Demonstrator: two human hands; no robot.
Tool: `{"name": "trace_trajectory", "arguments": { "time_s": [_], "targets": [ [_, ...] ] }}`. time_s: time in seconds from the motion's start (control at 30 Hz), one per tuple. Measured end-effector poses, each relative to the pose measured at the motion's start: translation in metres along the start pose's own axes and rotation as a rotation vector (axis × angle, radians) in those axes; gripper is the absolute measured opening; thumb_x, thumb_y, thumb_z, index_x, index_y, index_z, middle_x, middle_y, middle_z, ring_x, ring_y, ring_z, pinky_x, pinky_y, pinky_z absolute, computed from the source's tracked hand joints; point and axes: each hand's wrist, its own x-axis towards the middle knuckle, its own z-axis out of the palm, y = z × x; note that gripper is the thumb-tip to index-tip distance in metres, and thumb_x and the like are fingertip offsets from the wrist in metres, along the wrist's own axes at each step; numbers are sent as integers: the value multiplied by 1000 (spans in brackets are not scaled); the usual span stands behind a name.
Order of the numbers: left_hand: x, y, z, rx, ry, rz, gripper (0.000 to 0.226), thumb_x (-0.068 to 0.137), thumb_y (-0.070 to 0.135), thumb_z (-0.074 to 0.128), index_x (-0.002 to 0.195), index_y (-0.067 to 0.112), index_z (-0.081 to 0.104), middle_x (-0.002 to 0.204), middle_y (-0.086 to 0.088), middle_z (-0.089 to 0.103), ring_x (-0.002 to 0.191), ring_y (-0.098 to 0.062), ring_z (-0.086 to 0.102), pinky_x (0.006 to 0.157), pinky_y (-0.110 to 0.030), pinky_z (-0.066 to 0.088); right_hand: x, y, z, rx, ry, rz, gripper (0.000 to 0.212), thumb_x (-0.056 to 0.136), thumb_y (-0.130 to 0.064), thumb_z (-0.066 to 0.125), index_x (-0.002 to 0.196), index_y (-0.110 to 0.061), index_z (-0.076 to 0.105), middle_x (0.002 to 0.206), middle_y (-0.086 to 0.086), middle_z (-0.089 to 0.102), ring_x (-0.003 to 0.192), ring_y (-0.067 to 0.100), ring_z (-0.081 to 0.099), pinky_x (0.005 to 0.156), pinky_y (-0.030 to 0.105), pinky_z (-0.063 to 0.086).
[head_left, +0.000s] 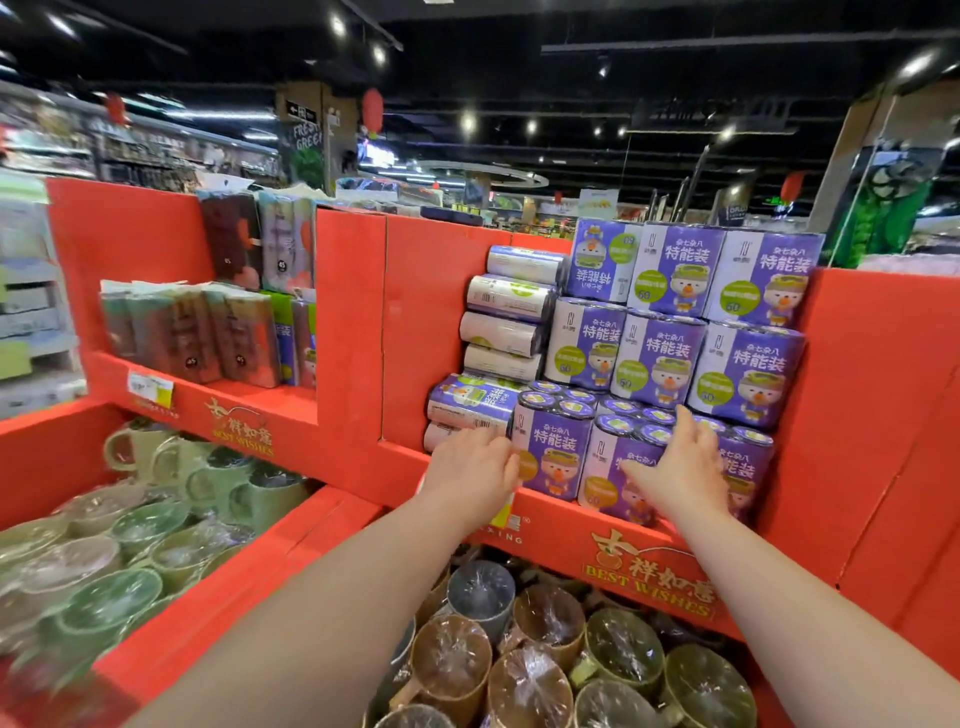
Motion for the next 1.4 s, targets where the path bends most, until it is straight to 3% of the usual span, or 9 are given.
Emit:
{"name": "trace_trajectory", "arguments": {
  "time_s": [0.2, 0.33, 0.47, 0.73, 0.83, 1.0, 1.13, 1.3, 1.4],
  "targets": [
    [-42, -4, -13, 45, 71, 38, 35, 92, 33, 48, 120, 14, 55, 124, -5, 49, 120, -26, 43, 92, -37, 41, -35, -17, -11, -120, 145, -368, 44, 85, -23, 61, 128, -15, 55, 138, 6, 47, 130, 29, 40, 105, 45, 32],
    [-82, -16, -28, 110, 13, 8, 40, 91, 37, 48, 127, 17, 50, 130, -3, 47, 122, -25, 43, 95, -37, 39, -89, -45, -4, -99, 29, -649, 25, 82, -22, 60, 106, -16, 66, 110, 4, 63, 109, 30, 55, 91, 41, 41],
    [-139, -37, -40, 128, -49, -50, 42, 89, 39, 51, 125, 18, 50, 128, -3, 47, 121, -26, 43, 98, -40, 39, -156, -70, 16, -145, -181, -829, 27, 86, -29, 54, 109, -21, 64, 110, -2, 62, 108, 23, 55, 90, 34, 42],
    [-313, -108, -75, 111, -79, -292, 51, 85, 42, 50, 129, 16, 53, 128, -5, 50, 119, -28, 48, 97, -40, 42, -307, -108, 64, -125, -498, -943, 32, 86, -31, 47, 113, -19, 60, 113, 4, 61, 112, 27, 54, 91, 34, 42],
    [-391, -133, -90, 102, -109, -410, 58, 77, 44, 43, 121, 11, 60, 119, -10, 57, 111, -33, 54, 90, -45, 49, -367, -120, 80, -127, -580, -982, 31, 88, -30, 49, 116, -22, 60, 116, 3, 60, 115, 26, 53, 95, 35, 41],
    [-512, -163, -116, 124, -140, -593, 50, 68, 43, 49, 100, 9, 68, 97, -11, 64, 91, -34, 64, 72, -39, 53, -462, -135, 100, -212, -707, -1032, 31, 89, -30, 47, 117, -23, 59, 118, 3, 58, 116, 27, 53, 94, 33, 42],
    [-576, -177, -144, 198, -210, -747, 50, 83, 44, 51, 126, 19, 54, 123, -4, 54, 118, -28, 50, 92, -37, 45, -526, -144, 118, -294, -835, -1093, 29, 89, -29, 46, 113, -17, 56, 123, 10, 57, 115, 30, 55, 87, 36, 45],
    [-632, -194, -161, 239, -269, -868, 59, 81, 50, 41, 131, 21, 46, 126, -4, 48, 121, -27, 45, 98, -37, 42, -583, -179, 129, -307, -921, -1177, 37, 90, -32, 48, 125, -24, 52, 126, 7, 55, 118, 28, 54, 89, 36, 45],
    [-655, -203, -161, 243, -353, -948, 55, 87, 48, 48, 135, 22, 42, 133, -4, 45, 126, -26, 41, 104, -38, 37, -598, -223, 131, -256, -917, -1248, 24, 90, -25, 46, 111, -21, 56, 122, 8, 57, 112, 30, 55, 83, 35, 44]
  ]
}}
